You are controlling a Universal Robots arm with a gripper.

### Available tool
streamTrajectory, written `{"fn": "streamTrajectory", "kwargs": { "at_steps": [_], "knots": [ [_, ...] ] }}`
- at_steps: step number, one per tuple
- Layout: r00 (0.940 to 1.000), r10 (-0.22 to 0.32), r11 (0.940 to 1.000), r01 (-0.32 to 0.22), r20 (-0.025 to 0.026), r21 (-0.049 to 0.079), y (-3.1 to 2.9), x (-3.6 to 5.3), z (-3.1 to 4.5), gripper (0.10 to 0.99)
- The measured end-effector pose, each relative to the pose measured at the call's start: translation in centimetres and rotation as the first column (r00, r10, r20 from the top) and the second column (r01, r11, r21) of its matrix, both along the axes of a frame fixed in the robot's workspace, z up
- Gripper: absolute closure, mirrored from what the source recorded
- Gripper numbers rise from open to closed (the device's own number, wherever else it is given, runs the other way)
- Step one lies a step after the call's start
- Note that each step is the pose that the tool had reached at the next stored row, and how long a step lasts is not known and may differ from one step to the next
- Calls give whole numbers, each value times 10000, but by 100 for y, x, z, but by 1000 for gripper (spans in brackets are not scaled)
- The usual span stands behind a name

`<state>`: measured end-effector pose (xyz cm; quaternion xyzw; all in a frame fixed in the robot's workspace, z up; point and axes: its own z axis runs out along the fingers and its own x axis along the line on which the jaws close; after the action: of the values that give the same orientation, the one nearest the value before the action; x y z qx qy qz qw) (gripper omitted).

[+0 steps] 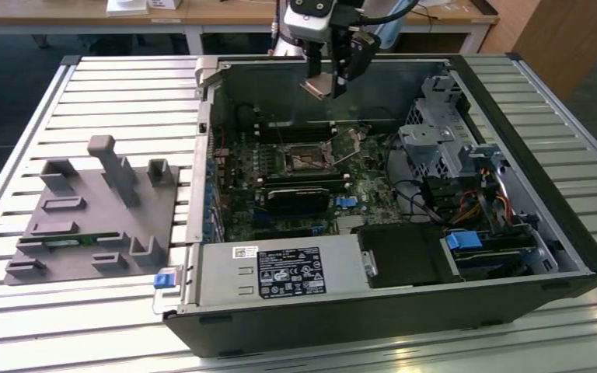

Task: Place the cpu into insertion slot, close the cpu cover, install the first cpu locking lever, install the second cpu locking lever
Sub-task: 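Place the cpu into insertion slot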

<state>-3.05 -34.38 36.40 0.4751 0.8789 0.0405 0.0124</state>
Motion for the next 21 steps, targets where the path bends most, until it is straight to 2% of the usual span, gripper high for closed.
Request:
{"fn": "streamTrajectory", "kwargs": {
  "at_steps": [5, 7, 14, 21],
  "knots": [
    [9977, -680, 9977, 680, 0, -7, 0, 0, -6, 549],
    [9969, -787, 9969, 787, 0, -8, 0, 0, -8, 549],
    [9963, -862, 9963, 862, 0, -8, 0, 0, -28, 549],
    [9962, -876, 9962, 876, 0, -8, 1, 0, -96, 549]
  ]
}}
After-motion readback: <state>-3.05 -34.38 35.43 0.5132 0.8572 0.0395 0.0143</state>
